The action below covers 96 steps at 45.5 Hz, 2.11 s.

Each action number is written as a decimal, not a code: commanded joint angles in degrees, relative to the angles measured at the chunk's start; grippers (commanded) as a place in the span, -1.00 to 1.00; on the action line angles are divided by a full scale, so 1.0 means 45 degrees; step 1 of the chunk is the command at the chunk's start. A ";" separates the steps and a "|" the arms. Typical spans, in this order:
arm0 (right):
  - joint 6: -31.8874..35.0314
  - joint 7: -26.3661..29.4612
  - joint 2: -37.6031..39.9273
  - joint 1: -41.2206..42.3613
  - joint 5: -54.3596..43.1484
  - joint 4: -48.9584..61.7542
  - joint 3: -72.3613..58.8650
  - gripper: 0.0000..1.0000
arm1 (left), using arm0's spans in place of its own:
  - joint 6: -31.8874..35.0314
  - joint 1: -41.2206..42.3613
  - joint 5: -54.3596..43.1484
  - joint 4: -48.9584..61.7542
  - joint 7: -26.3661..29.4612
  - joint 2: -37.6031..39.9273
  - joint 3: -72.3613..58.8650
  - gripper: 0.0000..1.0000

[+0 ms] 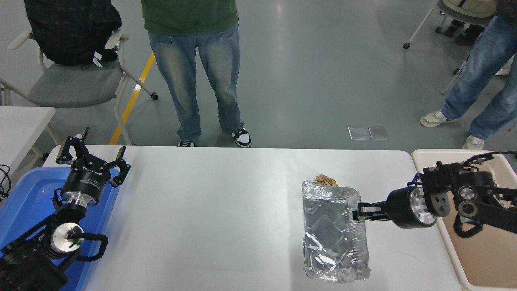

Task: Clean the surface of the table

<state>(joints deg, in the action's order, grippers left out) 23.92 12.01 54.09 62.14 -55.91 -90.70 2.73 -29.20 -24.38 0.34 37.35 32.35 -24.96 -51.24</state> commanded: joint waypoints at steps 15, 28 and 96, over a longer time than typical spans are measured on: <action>0.3513 -0.0149 0.4560 0.1504 0.0822 -0.0490 0.2128 -1.00 | 0.0004 0.0007 0.0003 0.0001 -0.0001 -0.0001 0.0001 0.98; 0.3357 -0.0265 0.4620 0.1056 0.0938 0.1716 0.1972 -1.00 | 0.0004 0.0007 0.0003 0.0001 -0.0001 -0.0001 0.0020 0.98; -0.1524 -0.1633 -0.4168 -0.4198 0.4572 1.9432 0.1855 -1.00 | 0.0004 0.0007 0.0003 0.0001 -0.0001 -0.0001 0.0001 0.98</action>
<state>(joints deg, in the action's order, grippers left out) 22.55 4.83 40.94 45.99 -37.90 -11.38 11.72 -29.18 -24.34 0.36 37.35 32.34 -24.96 -51.20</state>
